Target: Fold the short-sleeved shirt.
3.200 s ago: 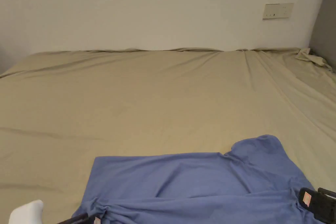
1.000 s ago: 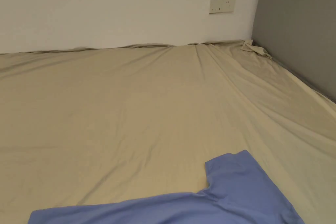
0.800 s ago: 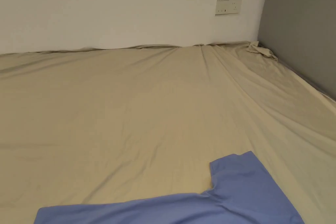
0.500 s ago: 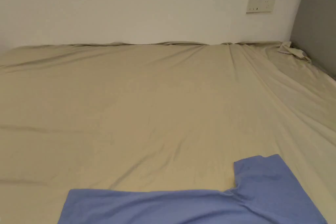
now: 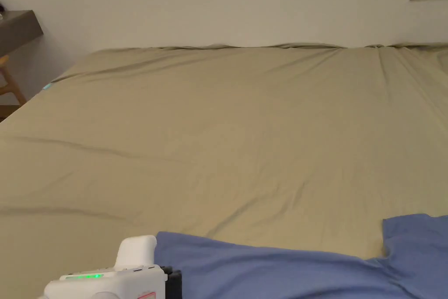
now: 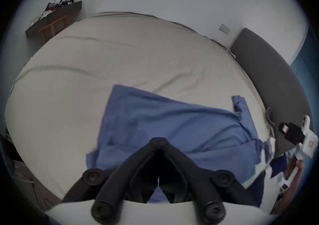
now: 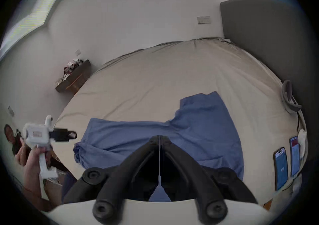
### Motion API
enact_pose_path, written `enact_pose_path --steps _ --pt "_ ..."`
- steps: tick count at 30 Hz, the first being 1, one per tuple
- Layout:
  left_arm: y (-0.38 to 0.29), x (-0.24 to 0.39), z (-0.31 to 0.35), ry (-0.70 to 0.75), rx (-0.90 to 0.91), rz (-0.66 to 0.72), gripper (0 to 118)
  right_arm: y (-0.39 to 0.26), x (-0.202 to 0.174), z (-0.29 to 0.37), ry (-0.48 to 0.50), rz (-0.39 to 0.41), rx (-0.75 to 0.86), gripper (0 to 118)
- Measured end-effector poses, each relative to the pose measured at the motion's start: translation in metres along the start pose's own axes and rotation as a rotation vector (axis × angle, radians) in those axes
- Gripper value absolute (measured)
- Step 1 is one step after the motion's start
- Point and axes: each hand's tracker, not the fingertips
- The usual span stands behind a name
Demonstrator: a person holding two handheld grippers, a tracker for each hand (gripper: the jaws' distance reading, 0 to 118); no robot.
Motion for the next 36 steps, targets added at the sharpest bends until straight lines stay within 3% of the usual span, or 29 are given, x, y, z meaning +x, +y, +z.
enact_pose_path --steps 2,3,4,5,6,11,13,14,15,16,17,19,22,24,25,26,27,28,29,30,33,34,36 --pt "0.019 -0.011 -0.028 0.095 0.021 -0.021 5 0.001 0.003 -0.002 0.004 0.005 -0.013 3" --pt "0.029 -0.015 -0.048 0.139 -0.009 -0.024 41 0.002 0.005 -0.001 0.0 0.011 -0.017 3" --pt "0.038 -0.021 -0.067 0.173 -0.045 -0.03 113 0.002 0.007 -0.001 -0.007 0.015 -0.02 3" --pt "0.039 -0.03 -0.077 0.148 -0.134 -0.024 118 0.003 0.01 0.0 -0.013 0.015 -0.022 3" --pt "0.049 -0.034 -0.089 0.129 -0.065 -0.011 118 0.003 0.014 0.0 -0.014 0.011 -0.024 3" --pt "0.057 -0.031 -0.162 0.209 -0.236 -0.037 118 0.002 0.029 -0.002 -0.043 -0.044 -0.047 3" --pt "0.065 -0.021 -0.149 0.199 -0.184 -0.087 112 0.0 0.033 -0.004 -0.073 -0.05 -0.061 3" --pt "0.068 -0.02 -0.144 0.154 -0.17 -0.1 95 0.0 0.035 -0.005 -0.085 -0.056 -0.069 3" --pt "0.07 -0.018 -0.139 0.135 -0.164 -0.083 71 0.0 0.037 -0.007 -0.092 -0.062 -0.075 3" --pt "0.072 -0.012 -0.132 0.119 -0.137 -0.116 10 0.0 0.04 -0.01 -0.1 -0.073 -0.085 3" --pt "0.072 -0.007 -0.129 0.081 -0.119 -0.156 2 0.0 0.042 -0.013 -0.104 -0.082 -0.092 3" --pt "0.071 -0.006 -0.123 0.031 -0.115 -0.13 2 0.001 0.051 -0.021 -0.102 -0.097 -0.095 3" --pt "0.077 -0.024 -0.109 -0.069 -0.066 0.063 2 0.014 0.069 -0.036 -0.109 -0.096 -0.095 3" --pt "0.094 -0.031 -0.094 -0.042 -0.015 0.083 2 0.032 0.087 -0.048 -0.086 -0.107 -0.078 6" --pt "0.099 -0.033 -0.091 -0.044 -0.017 0.065 2 0.044 0.1 -0.058 -0.086 -0.122 -0.078 53" --pt "0.101 -0.033 -0.089 -0.046 -0.014 0.059 2 0.054 0.111 -0.068 -0.097 -0.142 -0.087 109" --pt "0.099 -0.017 -0.073 -0.052 -0.014 0.043 2 0.065 0.12 -0.083 -0.173 -0.125 -0.124 118" --pt "0.098 -0.011 -0.07 -0.056 -0.023 0.024 2 0.073 0.13 -0.103 -0.23 -0.096 -0.194 116" --pt "0.097 -0.006 -0.068 -0.054 -0.022 -0.006 2 0.078 0.138 -0.111 -0.293 -0.041 -0.163 118" --pt "0.096 -0.001 -0.066 -0.048 -0.02 -0.025 2 0.064 0.142 -0.127 -0.261 -0.02 -0.256 118" --pt "0.104 -0.006 -0.071 -0.044 -0.024 0.007 2 0.037 0.16 -0.172 -0.272 -0.053 -0.416 118" --pt "0.106 -0.006 -0.073 -0.047 -0.027 0.026 2 0.074 0.169 -0.19 -0.27 -0.062 -0.458 117" --pt "0.111 -0.01 -0.078 -0.056 -0.051 0.052 2 0.067 0.176 -0.212 -0.325 -0.079 -0.517 111"
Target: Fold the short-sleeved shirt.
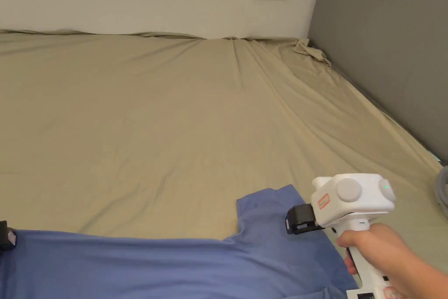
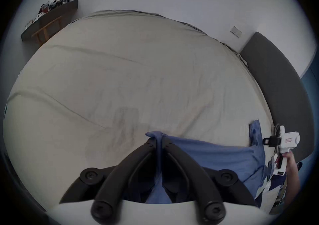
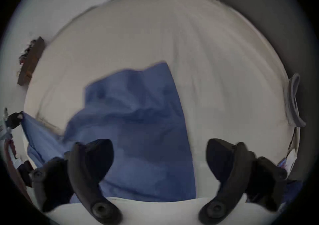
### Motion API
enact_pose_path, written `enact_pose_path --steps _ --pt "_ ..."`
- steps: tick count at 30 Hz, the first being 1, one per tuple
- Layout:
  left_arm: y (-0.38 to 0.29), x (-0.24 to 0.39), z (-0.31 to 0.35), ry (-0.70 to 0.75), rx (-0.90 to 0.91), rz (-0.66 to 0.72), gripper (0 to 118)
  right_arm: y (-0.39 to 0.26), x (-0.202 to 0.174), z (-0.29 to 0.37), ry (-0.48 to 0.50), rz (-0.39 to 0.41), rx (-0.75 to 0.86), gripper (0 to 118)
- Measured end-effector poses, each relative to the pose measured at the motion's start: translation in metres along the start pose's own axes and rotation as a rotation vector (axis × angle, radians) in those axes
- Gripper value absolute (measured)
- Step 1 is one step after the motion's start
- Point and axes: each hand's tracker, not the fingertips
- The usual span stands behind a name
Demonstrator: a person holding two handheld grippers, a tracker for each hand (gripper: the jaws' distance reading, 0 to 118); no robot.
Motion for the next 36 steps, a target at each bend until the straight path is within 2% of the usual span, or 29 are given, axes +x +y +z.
enact_pose_path --steps 2,4,5,6,7,8,9,10,11,14,17,20,23,26,29,32,34,36 --pt "0.0 0.002 0.001 0.001 -0.001 -0.001 2 -0.003 -0.001 -0.013 -0.017 -0.013 0.0 81" --pt "0.0 0.002 -0.001 0.002 -0.007 -0.015 2 -0.005 -0.005 -0.004 -0.018 -0.022 0.061 79" --pt "0.001 0.001 -0.003 0.006 -0.011 -0.023 2 -0.003 -0.006 -0.003 0.001 -0.022 0.055 71" --pt "0.002 0.0 -0.005 0.008 -0.015 -0.023 2 -0.012 -0.004 0.005 0.012 -0.011 0.075 54" --pt "0.002 -0.002 -0.006 0.008 -0.021 -0.017 2 -0.014 -0.004 0.01 0.004 0.007 0.097 16" --pt "0.002 -0.004 -0.007 0.007 -0.027 -0.008 2 -0.015 -0.004 0.014 0.007 0.01 0.113 4" --pt "0.003 -0.004 -0.008 0.004 -0.028 0.0 2 -0.017 -0.003 0.019 0.039 0.008 0.128 4" --pt "0.002 -0.004 -0.008 0.003 -0.029 0.005 2 -0.016 0.006 0.014 0.115 -0.014 0.096 4" --pt "0.002 -0.004 -0.009 0.0 -0.031 0.005 2 -0.016 0.007 0.018 0.131 -0.003 0.102 4" --pt "0.005 -0.006 -0.004 -0.01 -0.034 0.009 2 -0.022 -0.002 0.045 0.095 0.05 0.212 4" --pt "0.009 -0.012 0.017 -0.055 -0.027 0.03 2 -0.031 0.001 0.09 0.202 0.029 0.269 4" --pt "0.002 -0.016 0.058 -0.126 0.002 -0.003 2 -0.062 -0.003 0.149 0.211 0.121 0.339 4" --pt "-0.016 -0.026 0.094 -0.181 -0.009 -0.06 2 -0.102 0.003 0.187 0.278 0.144 0.329 4" --pt "-0.041 -0.046 0.124 -0.229 -0.042 -0.033 2 -0.148 0.011 0.205 0.269 0.138 0.299 4" --pt "-0.069 -0.061 0.137 -0.22 -0.083 -0.052 2 -0.186 0.023 0.196 0.292 0.061 0.217 4" --pt "-0.097 -0.074 0.123 -0.21 -0.17 -0.056 2 -0.214 0.024 0.169 0.285 0.022 0.116 4" --pt "-0.113 -0.077 0.104 -0.18 -0.22 -0.07 2 -0.223 0.021 0.147 0.293 0.013 0.07 4" --pt "-0.125 -0.08 0.081 -0.134 -0.263 -0.082 2 -0.228 0.014 0.124 0.254 0.03 0.038 4"
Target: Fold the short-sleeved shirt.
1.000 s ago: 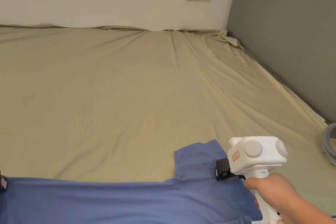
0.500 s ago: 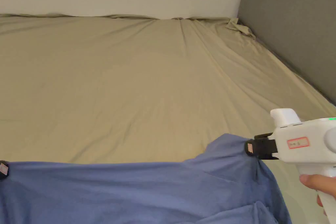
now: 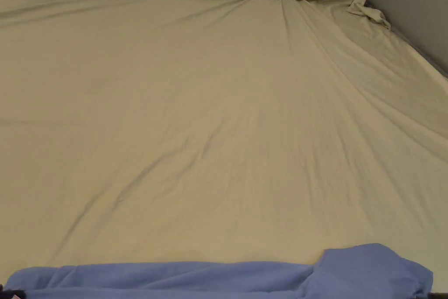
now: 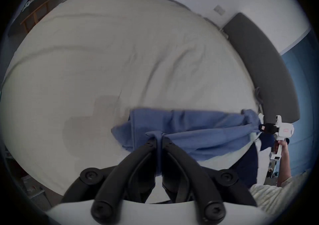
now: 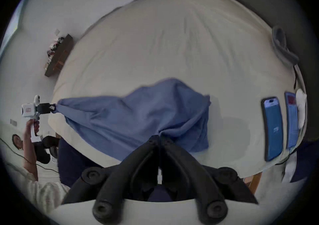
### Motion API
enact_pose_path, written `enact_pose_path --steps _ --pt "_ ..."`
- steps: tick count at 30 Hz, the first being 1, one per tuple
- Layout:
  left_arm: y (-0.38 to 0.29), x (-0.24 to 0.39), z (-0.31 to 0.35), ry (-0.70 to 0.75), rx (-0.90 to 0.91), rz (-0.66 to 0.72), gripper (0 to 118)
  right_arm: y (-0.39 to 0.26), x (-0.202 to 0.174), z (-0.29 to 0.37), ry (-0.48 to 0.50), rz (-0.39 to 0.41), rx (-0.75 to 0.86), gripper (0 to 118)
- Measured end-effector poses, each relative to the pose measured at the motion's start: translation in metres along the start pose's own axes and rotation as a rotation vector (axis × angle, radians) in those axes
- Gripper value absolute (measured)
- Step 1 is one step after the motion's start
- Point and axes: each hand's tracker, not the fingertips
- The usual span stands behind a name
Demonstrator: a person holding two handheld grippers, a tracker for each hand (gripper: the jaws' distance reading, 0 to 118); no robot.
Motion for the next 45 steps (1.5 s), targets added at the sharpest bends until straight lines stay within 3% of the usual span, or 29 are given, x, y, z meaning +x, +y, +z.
enact_pose_path --steps 3,5,7,9,10,11,12,13,15,16,18,21,22,23,24,25,26,27,29,33,34,35,36,38,41,44,45 --pt "-0.006 -0.008 -0.038 0.089 -0.057 0.022 2 -0.003 0.001 -0.034 -0.052 0.03 -0.06 4" --pt "-0.007 -0.01 -0.05 0.082 -0.032 0.057 2 -0.006 -0.001 -0.05 -0.09 0.067 -0.068 4" --pt "-0.008 -0.007 -0.045 0.082 0.011 0.071 2 -0.008 0.01 -0.067 -0.079 0.055 -0.083 5" --pt "-0.011 -0.002 -0.043 0.099 0.017 0.062 3 -0.007 0.007 -0.062 -0.085 0.053 -0.053 13" --pt "-0.013 0.002 -0.042 0.124 0.032 0.058 13 -0.002 0.013 -0.058 -0.083 0.019 -0.077 26" --pt "-0.016 0.006 -0.036 0.137 0.043 0.06 30 -0.001 0.013 -0.052 -0.07 -0.004 -0.082 52" --pt "-0.016 0.011 -0.027 0.15 0.058 0.064 68 -0.001 0.012 -0.042 -0.061 0.007 -0.075 92" --pt "-0.015 0.018 -0.016 0.183 0.082 0.058 113 0.0 0.006 -0.031 -0.067 0.035 -0.07 118" --pt "-0.016 0.023 0.004 0.225 0.186 0.009 118 0.003 -0.011 0.003 -0.156 0.1 0.07 116" --pt "-0.016 0.032 0.022 0.201 0.279 -0.015 118 0.012 -0.021 0.019 -0.14 0.129 0.128 117" --pt "-0.016 0.048 0.04 0.18 0.366 -0.028 118 0.022 -0.049 0.053 -0.065 0.093 0.219 118" --pt "-0.018 0.075 0.042 0.181 0.339 -0.056 118 0.03 -0.077 0.074 0.052 0.018 0.341 116" --pt "-0.022 0.083 0.036 0.149 0.28 -0.067 118 0.036 -0.071 0.069 0.096 0.017 0.332 106" --pt "-0.026 0.09 0.029 0.092 0.261 -0.072 107 0.037 -0.078 0.067 0.108 0.037 0.344 81" --pt "-0.031 0.096 0.022 0.027 0.241 -0.072 69 0.036 -0.087 0.061 0.064 0.073 0.363 38" --pt "-0.037 0.102 0.012 0.021 0.227 -0.06 0 0.034 -0.095 0.053 -0.001 0.105 0.38 5" --pt "-0.048 0.107 0.003 0.03 0.245 -0.049 0 0.029 -0.099 0.047 -0.056 0.135 0.393 4" --pt "-0.054 0.111 -0.005 0.011 0.205 -0.061 0 0.029 -0.104 0.041 -0.042 0.173 0.359 4" --pt "-0.063 0.11 -0.013 -0.078 0.163 -0.044 0 0.026 -0.109 0.036 0.051 0.182 0.324 4" --pt "-0.06 0.062 -0.001 -0.225 0.233 0.14 0 0.024 -0.105 0.037 0.2 0.148 0.328 4" --pt "-0.055 0.048 0.005 -0.202 0.267 0.174 25 0.022 -0.109 0.04 0.233 0.155 0.331 4" --pt "-0.05 0.034 0.009 -0.194 0.288 0.185 76 0.023 -0.105 0.043 0.28 0.155 0.335 4" --pt "-0.048 0.021 0.008 -0.183 0.275 0.177 116 0.024 -0.102 0.045 0.313 0.151 0.337 4" --pt "-0.05 -0.007 0.008 -0.096 0.294 0.195 118 0.024 -0.1 0.052 0.337 0.148 0.348 4" --pt "-0.03 -0.03 -0.011 -0.112 0.172 0.22 118 0.023 -0.095 0.054 0.417 0.132 0.346 4" --pt "-0.017 -0.056 -0.047 -0.157 0.117 0.313 111 0.021 -0.08 0.042 0.781 0.071 0.266 4" --pt "-0.016 -0.056 -0.056 -0.182 0.104 0.342 110 0.019 -0.078 0.039 0.83 0.056 0.268 4"
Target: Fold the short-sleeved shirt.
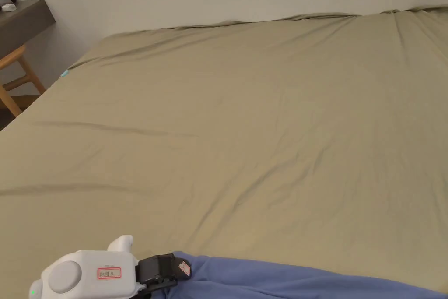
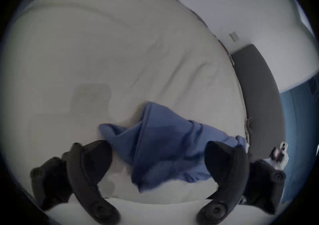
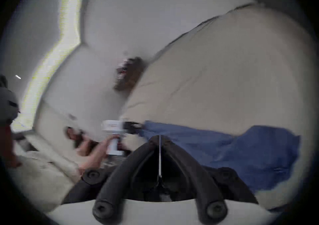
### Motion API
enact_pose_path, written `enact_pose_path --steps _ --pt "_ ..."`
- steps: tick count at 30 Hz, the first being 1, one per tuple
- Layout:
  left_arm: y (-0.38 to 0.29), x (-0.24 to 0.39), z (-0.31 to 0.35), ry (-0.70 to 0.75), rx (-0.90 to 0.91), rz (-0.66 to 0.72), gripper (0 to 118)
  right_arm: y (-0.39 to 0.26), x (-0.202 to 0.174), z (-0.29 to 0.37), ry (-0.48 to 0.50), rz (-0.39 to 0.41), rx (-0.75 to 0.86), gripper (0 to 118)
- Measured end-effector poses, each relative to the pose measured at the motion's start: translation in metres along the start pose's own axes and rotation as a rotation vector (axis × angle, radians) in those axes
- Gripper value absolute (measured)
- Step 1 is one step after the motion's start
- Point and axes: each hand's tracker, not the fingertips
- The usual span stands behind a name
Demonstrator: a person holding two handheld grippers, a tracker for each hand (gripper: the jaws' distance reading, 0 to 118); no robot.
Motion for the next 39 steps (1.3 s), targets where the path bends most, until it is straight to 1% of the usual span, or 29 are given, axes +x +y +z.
enact_pose_path --steps 1,2,3,4,5,6,7,9,10,11,12,14,16,19,20,21,23,24,26,27,29,31,33,34,35,39 --pt "-0.004 0.0 -0.008 -0.033 0.003 0.013 111 -0.003 0.0 0.0 0.026 -0.012 0.005 4" --pt "-0.009 0.006 -0.005 -0.019 0.04 -0.021 110 -0.004 0.0 0.0 0.04 -0.019 0.006 4" --pt "-0.008 0.015 -0.004 -0.019 0.071 -0.072 106 -0.006 -0.002 0.001 0.03 -0.011 0.014 4" --pt "-0.009 0.023 -0.006 -0.055 0.03 -0.095 103 -0.007 -0.003 0.001 0.036 -0.006 0.018 4" --pt "-0.012 0.029 -0.01 -0.102 -0.006 -0.097 103 -0.008 -0.005 0.002 0.042 -0.005 0.02 4" --pt "-0.02 0.038 -0.013 -0.116 -0.031 -0.109 92 -0.007 -0.005 0.001 0.051 -0.004 0.015 4" --pt "-0.025 0.045 -0.018 -0.099 -0.029 -0.144 79 -0.006 -0.006 0.0 0.061 0.002 0.007 4" --pt "-0.033 0.052 -0.026 -0.098 -0.036 -0.167 75 -0.002 -0.009 -0.002 0.058 0.024 -0.007 4" --pt "-0.034 0.053 -0.029 -0.116 -0.03 -0.15 68 -0.001 -0.011 -0.004 0.05 0.036 -0.012 4" --pt "-0.032 0.051 -0.03 -0.16 -0.044 -0.088 43 0.001 -0.013 -0.006 0.039 0.043 -0.016 4" --pt "-0.032 0.046 -0.03 -0.204 -0.047 -0.015 31 0.002 -0.015 -0.007 0.033 0.047 -0.018 4" --pt "-0.032 0.034 -0.02 -0.256 -0.019 0.081 31 0.005 -0.016 -0.007 0.023 0.051 -0.021 4" --pt "-0.027 0.023 -0.002 -0.266 0.038 0.114 31 0.006 -0.02 -0.007 0.003 0.064 -0.02 4" --pt "-0.01 0.001 0.029 -0.361 0.078 0.199 30 0.007 -0.019 -0.003 -0.021 0.066 0.0 4" --pt "-0.005 -0.002 0.039 -0.338 0.094 0.181 29 0.008 -0.018 -0.002 -0.025 0.059 0.01 4" --pt "0.003 -0.005 0.051 -0.24 0.142 0.152 29 0.009 -0.016 -0.001 -0.029 0.049 0.022 4" --pt "0.017 -0.007 0.069 0.022 0.133 0.03 29 0.01 -0.015 0.0 -0.038 0.031 0.049 4" --pt "0.023 -0.015 0.073 0.054 0.123 0.035 29 0.011 -0.015 0.0 -0.037 0.024 0.058 4" --pt "0.033 -0.033 0.086 0.024 0.152 0.103 29 0.012 -0.014 0.002 -0.015 0.018 0.074 4" --pt "0.037 -0.038 0.092 0.037 0.161 0.122 29 0.012 -0.014 0.002 -0.011 0.015 0.076 4" --pt "0.041 -0.031 0.104 0.19 0.182 0.055 29 0.015 -0.015 0.0 -0.021 0.015 0.074 4" --pt "0.037 -0.011 0.109 0.343 0.172 -0.051 29 0.015 -0.018 -0.002 -0.047 0.03 0.071 4" --pt "0.025 0.021 0.105 0.411 0.15 -0.175 29 0.014 -0.019 -0.005 -0.057 0.038 0.068 4" --pt "0.01 0.048 0.106 0.44 0.155 -0.228 29 0.013 -0.018 -0.006 -0.061 0.04 0.066 4" --pt "-0.001 0.07 0.105 0.416 0.148 -0.255 29 0.013 -0.018 -0.008 -0.067 0.04 0.062 4" --pt "-0.041 0.142 0.089 0.182 0.133 -0.303 29 0.01 -0.015 -0.016 -0.112 0.034 0.029 4"
